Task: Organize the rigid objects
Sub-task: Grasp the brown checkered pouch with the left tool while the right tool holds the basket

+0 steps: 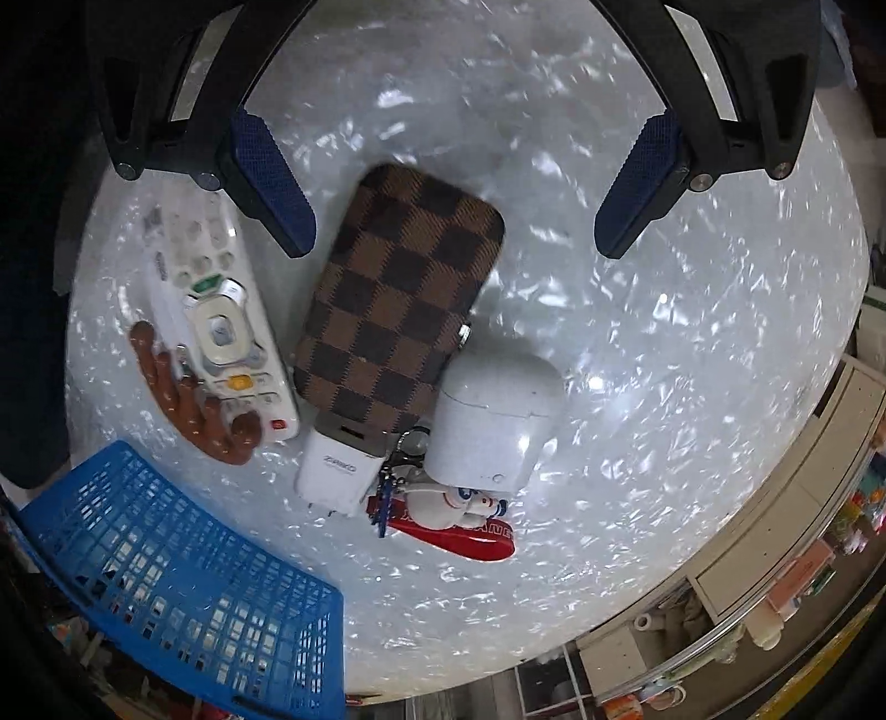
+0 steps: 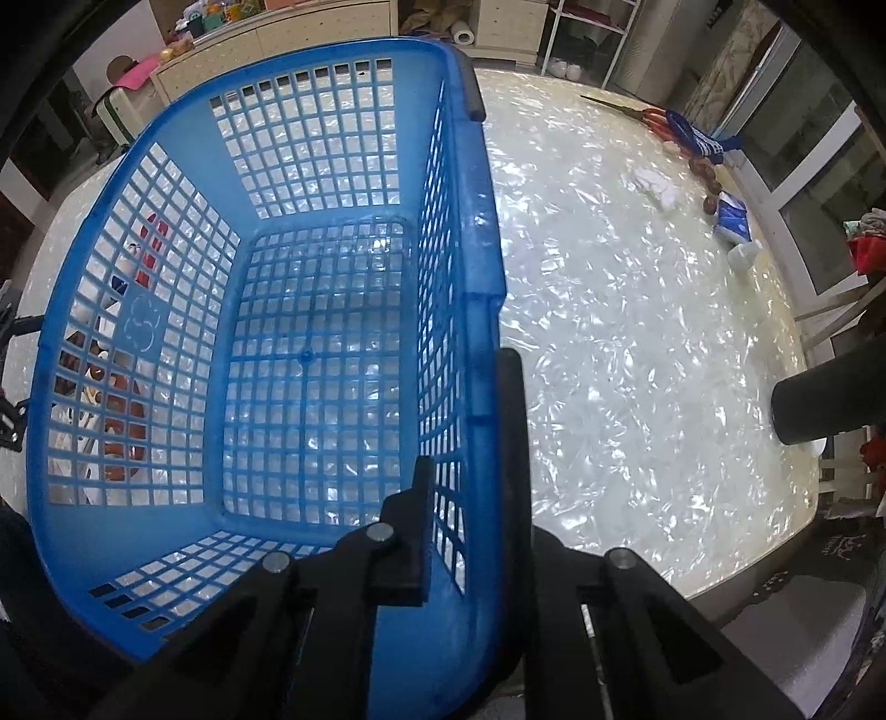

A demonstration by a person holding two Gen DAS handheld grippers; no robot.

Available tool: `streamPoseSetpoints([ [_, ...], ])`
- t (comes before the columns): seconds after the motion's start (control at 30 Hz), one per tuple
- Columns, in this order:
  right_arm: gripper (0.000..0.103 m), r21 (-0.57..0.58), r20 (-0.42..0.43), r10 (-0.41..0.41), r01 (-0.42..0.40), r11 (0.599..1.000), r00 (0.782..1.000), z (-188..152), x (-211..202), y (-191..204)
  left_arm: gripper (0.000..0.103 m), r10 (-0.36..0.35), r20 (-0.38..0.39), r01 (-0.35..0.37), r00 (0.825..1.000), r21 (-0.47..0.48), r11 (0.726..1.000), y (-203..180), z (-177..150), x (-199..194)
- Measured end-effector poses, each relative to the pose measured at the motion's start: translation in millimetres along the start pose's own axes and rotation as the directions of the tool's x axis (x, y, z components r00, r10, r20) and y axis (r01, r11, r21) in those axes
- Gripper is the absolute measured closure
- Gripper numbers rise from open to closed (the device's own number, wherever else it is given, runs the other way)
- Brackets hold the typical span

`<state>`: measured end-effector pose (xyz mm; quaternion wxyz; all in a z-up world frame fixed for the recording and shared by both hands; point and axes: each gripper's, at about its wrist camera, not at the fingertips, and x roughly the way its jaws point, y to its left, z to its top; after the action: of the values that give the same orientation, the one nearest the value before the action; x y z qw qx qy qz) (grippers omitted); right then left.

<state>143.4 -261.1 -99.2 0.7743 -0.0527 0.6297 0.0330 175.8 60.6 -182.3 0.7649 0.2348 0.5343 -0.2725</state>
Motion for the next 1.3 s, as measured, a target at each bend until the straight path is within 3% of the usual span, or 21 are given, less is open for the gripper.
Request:
streamPoseSetpoints([
  [0.2,0.095,-0.004,-0.003,0.004,-0.004,1.0,1.0,0.3,-1.1,0.3,0.001,-0.031,-0.019,0.033,0.999,0.086,0.996,-2.1,10.0,20.7],
  [0.63,0.095,-0.001,-0.005,0.013,-0.013,1.0,1.0,0.8,0.0,-1.2,0.001,-0.084,-0.002,0.083,0.996,0.137,0.987,-11.9,42.1,45.6],
  [0.7,0.095,0.004,-0.006,0.016,-0.016,1.0,1.0,0.4,1.3,-2.1,0.002,-0.084,0.004,0.083,0.996,0.129,0.988,-14.3,45.5,47.3],
  [0.83,0.095,0.011,-0.006,0.025,-0.025,1.0,1.0,-0.8,2.8,-3.6,0.027,-0.12,0.012,0.118,0.993,0.124,0.985,-22.5,48.5,43.5],
  [0.87,0.095,0.011,-0.005,0.027,-0.027,1.0,1.0,-1.0,2.8,-3.8,0.029,-0.117,0.007,0.115,0.993,0.124,0.986,-24.5,49.5,43.5],
  [1.2,0.095,0.03,0.021,0.056,-0.057,0.998,0.998,-2.0,-0.5,-5.6,0.029,-0.042,0.031,0.041,0.999,0.027,0.999,-26.8,33.1,29.7],
  [1.3,0.095,0.025,0.029,0.046,-0.047,0.999,0.999,-1.4,-3.7,-4.8,0.03,-0.037,0.069,0.037,0.997,0.0,0.999,-23.5,24.9,16.3],
])
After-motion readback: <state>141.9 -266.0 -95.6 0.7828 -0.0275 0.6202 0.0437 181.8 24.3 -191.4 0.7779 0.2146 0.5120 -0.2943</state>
